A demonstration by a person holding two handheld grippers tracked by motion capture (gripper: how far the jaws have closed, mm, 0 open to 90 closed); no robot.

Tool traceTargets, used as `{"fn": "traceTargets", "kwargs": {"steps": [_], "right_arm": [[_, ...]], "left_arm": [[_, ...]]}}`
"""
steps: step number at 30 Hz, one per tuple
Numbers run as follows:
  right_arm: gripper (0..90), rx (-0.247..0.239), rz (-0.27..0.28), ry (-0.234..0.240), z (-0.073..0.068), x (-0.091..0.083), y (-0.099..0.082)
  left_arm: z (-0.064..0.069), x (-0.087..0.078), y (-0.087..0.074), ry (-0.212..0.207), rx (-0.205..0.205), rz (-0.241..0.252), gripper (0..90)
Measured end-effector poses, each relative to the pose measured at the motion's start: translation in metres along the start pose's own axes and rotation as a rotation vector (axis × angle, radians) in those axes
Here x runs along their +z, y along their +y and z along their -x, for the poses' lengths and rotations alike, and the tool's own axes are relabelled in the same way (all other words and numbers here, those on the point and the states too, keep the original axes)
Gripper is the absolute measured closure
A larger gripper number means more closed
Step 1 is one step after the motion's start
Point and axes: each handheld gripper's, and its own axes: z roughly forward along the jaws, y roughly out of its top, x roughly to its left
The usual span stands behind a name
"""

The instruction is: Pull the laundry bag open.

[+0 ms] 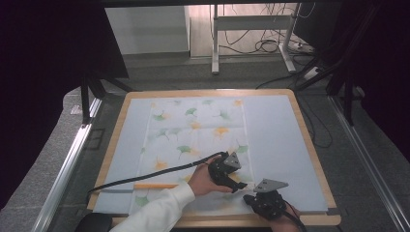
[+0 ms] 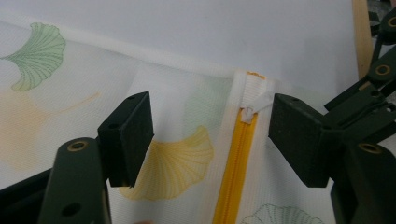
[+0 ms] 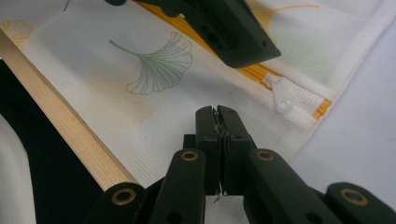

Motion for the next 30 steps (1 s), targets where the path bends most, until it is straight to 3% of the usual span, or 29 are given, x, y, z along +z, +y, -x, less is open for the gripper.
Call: {"fn": "traceTargets", "kwargs": {"steps": [2,4,7,9,10,14,18,23,30], "right_arm": [[87.3,0.0,0.001,0.0,0.0,0.0,0.0],[87.3,0.001,0.001,0.0,0.0,0.0,0.0],[87.3,0.0,-0.001,-0.003,0.0,0.0,0.0],[87.3,0.0,-0.001,-0.004,-0.001,0.0,0.0],[87.3,0.0,-0.001,-0.004,-0.001,0.0,0.0],[87.3,0.002,-0.003,-0.001,-0.001,0.0,0.0],[87.2,-0.001,-0.001,0.0,0.0,0.0,-0.001],[87.3,-0.002,-0.002,0.001,0.0,0.0,0.0],[87.3,0.001,-0.002,0.002,0.0,0.0,0.0]], "left_arm": [[0.001,0.001,0.001,0.004,0.013,-0.014,30.6],[0.007,0.005,0.006,-0.004,0.057,-0.046,30.0],[0.007,0.007,0.007,-0.02,0.038,-0.035,30.4],[0.008,0.011,0.009,0.001,0.068,-0.059,30.5],[0.011,0.014,0.011,-0.008,0.091,-0.066,30.6],[0.019,0.021,0.019,0.011,0.122,-0.07,31.7],[0.017,0.026,0.02,0.009,0.093,-0.066,35.2],[0.015,0.029,0.018,0.004,0.095,-0.076,36.7],[0.012,0.026,0.019,-0.036,0.083,-0.079,48.2]]}}
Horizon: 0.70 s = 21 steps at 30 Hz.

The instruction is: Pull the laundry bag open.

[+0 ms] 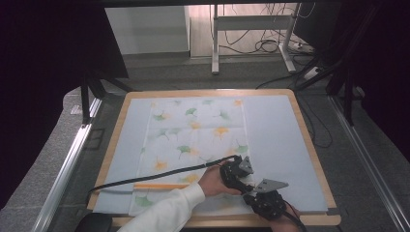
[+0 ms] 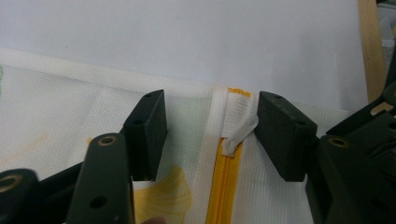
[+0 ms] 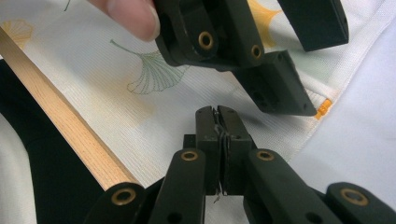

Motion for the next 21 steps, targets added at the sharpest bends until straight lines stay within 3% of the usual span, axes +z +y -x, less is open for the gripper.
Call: {"fn": "traceTargets", "kwargs": {"steps": [8,13,17,18,21], "right_arm": [[87.3,-0.001,-0.003,0.001,0.001,0.0,0.0],[87.3,0.002,0.0,0.003,0.001,0.0,0.0],[87.3,0.005,-0.001,0.004,0.001,0.0,0.0],[87.3,0.005,-0.002,0.005,0.001,0.0,0.0],[87.3,0.006,-0.002,0.006,0.001,0.0,0.0]], "left_arm": [[-0.002,-0.002,0.0,-0.046,-0.008,0.006,63.8],[-0.003,-0.003,0.0,-0.042,-0.013,0.006,75.3],[-0.008,-0.004,-0.001,-0.066,-0.038,0.006,79.5],[-0.01,-0.004,-0.004,-0.081,-0.065,0.024,80.1],[-0.012,-0.004,-0.006,-0.095,-0.096,0.042,81.7]]}}
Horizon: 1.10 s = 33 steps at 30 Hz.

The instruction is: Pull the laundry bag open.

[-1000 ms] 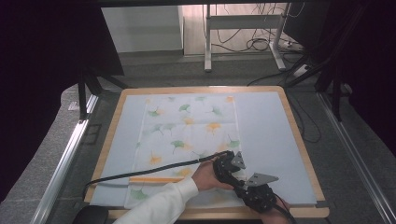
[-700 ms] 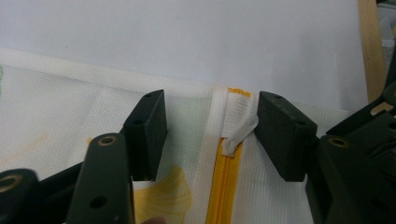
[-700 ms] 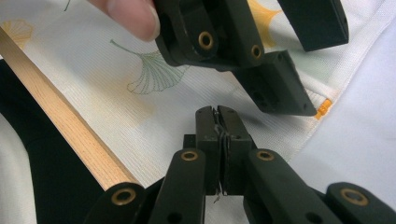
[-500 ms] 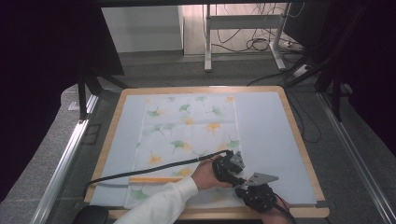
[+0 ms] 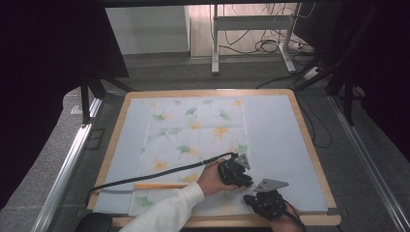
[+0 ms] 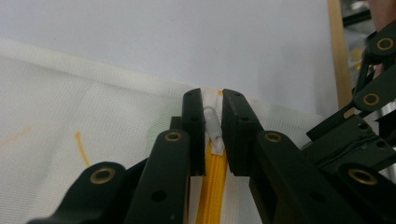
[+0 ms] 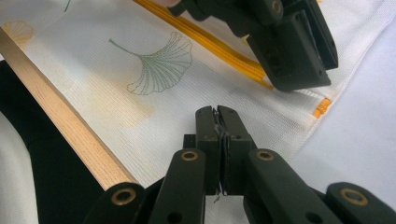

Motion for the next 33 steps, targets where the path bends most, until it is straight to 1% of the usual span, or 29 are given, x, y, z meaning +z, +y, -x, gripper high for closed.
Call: {"fn": "traceTargets", "kwargs": {"steps": [5,9,14,15,16,17,18,20,22,23,25,27,28,30,33], "right_arm": [[87.2,-0.002,-0.002,-0.003,0.0,0.0,0.0],[87.2,-0.002,0.001,-0.004,0.0,0.0,0.001],[87.1,0.007,0.009,-0.025,0.003,-0.002,0.002],[87.1,0.007,0.014,-0.041,0.004,-0.002,0.003],[87.1,0.007,0.014,-0.041,0.004,-0.002,0.003],[87.2,0.01,0.009,-0.06,0.006,0.0,0.004],[87.2,0.01,0.009,-0.06,0.006,0.0,0.004],[87.4,0.019,0.0,-0.077,0.009,0.002,0.006],[89.2,0.066,-0.002,-0.072,0.013,0.002,0.008],[89.2,0.066,-0.002,-0.072,0.013,0.002,0.008],[89.3,0.088,0.003,-0.064,0.014,0.002,0.007],[89.5,0.128,0.002,-0.046,0.018,0.001,0.005],[89.5,0.128,0.002,-0.046,0.018,0.001,0.005],[89.6,0.135,0.004,-0.032,0.02,0.002,0.005],[89.6,0.126,0.002,-0.037,0.019,0.002,0.005]], "left_arm": [[0.002,0.0,0.0,0.01,-0.009,0.004,84.1],[0.002,0.0,0.0,0.015,-0.006,0.005,84.3],[0.004,-0.001,0.0,0.025,-0.001,0.0,84.5],[0.004,-0.001,0.0,0.027,-0.001,-0.001,84.6],[0.004,-0.001,0.0,0.029,0.0,-0.002,84.6],[0.005,0.0,0.0,0.034,0.007,0.006,84.7],[0.005,0.0,0.0,0.034,0.007,0.006,84.7],[0.006,0.0,-0.001,0.043,0.014,0.014,84.7],[0.008,0.0,-0.001,0.052,0.025,0.011,84.8],[0.008,0.0,-0.001,0.052,0.025,0.011,84.9],[0.008,-0.001,-0.001,0.055,0.033,0.005,84.9],[0.008,-0.003,-0.001,0.058,0.039,-0.004,84.9],[0.008,-0.003,-0.001,0.06,0.043,-0.006,84.9],[0.008,-0.004,-0.002,0.064,0.052,-0.018,84.9],[0.009,-0.005,-0.002,0.069,0.055,-0.021,85.0]]}}
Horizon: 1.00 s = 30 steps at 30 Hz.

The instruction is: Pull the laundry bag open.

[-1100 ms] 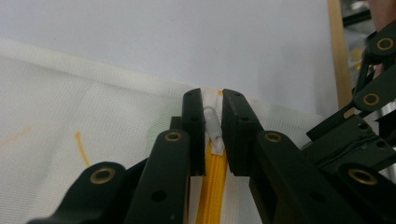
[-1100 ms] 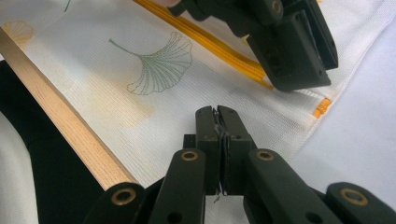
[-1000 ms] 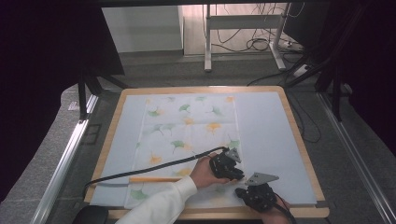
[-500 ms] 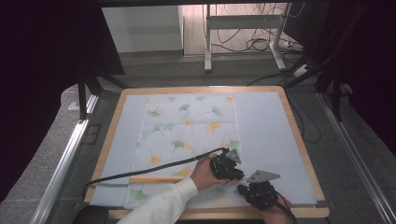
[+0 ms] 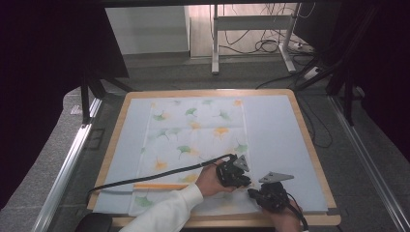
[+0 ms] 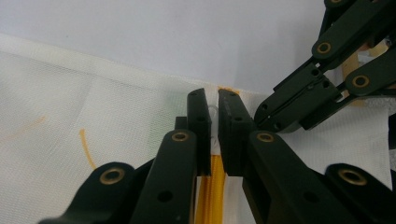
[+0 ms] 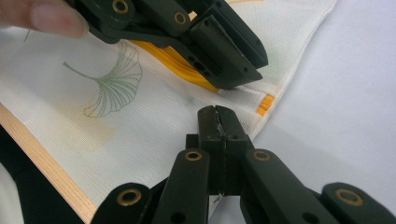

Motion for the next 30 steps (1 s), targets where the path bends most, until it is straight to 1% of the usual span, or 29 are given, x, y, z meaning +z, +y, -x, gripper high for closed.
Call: {"fn": "traceTargets", "kwargs": {"steps": [2,6,11,13,16,22,25,26,27,28,29,30], "right_arm": [[89.6,0.0,0.002,-0.005,-0.001,0.0,0.0],[89.7,0.007,0.002,0.006,0.001,0.0,0.0],[89.7,0.007,0.002,0.007,0.002,0.0,-0.001],[89.7,0.012,0.0,0.007,0.002,-0.001,-0.001],[89.7,0.017,0.006,0.009,0.002,0.0,-0.001],[89.7,0.023,0.007,0.012,0.003,0.0,-0.001],[89.6,0.027,0.008,0.013,0.003,0.0,-0.001],[89.5,0.038,0.007,0.026,0.005,0.0,-0.001],[89.5,0.038,0.007,0.026,0.005,0.0,-0.001],[89.5,0.049,0.02,0.006,0.007,-0.001,0.0],[89.5,0.049,0.02,0.006,0.007,-0.001,0.0],[89.5,0.077,0.044,0.008,0.01,-0.002,0.002]], "left_arm": [[0.0,-0.001,0.0,0.004,0.002,-0.003,84.9],[0.001,-0.002,0.0,0.007,0.013,-0.011,85.0],[0.0,-0.003,-0.002,-0.001,0.004,-0.014,85.0],[-0.001,-0.005,-0.004,-0.009,-0.006,-0.013,85.0],[-0.003,-0.009,-0.008,-0.014,-0.009,-0.013,84.9],[-0.001,-0.01,-0.009,-0.005,0.005,-0.019,84.9],[0.0,-0.009,-0.009,-0.002,0.0,-0.016,84.9],[0.0,-0.009,-0.009,-0.005,-0.001,-0.014,85.0],[0.0,-0.007,-0.009,-0.008,-0.001,-0.011,85.0],[0.0,-0.006,-0.01,-0.009,-0.004,-0.009,85.0],[0.0,-0.006,-0.01,-0.009,-0.004,-0.009,84.9],[0.0,-0.006,-0.01,-0.009,-0.004,-0.008,84.9]]}}
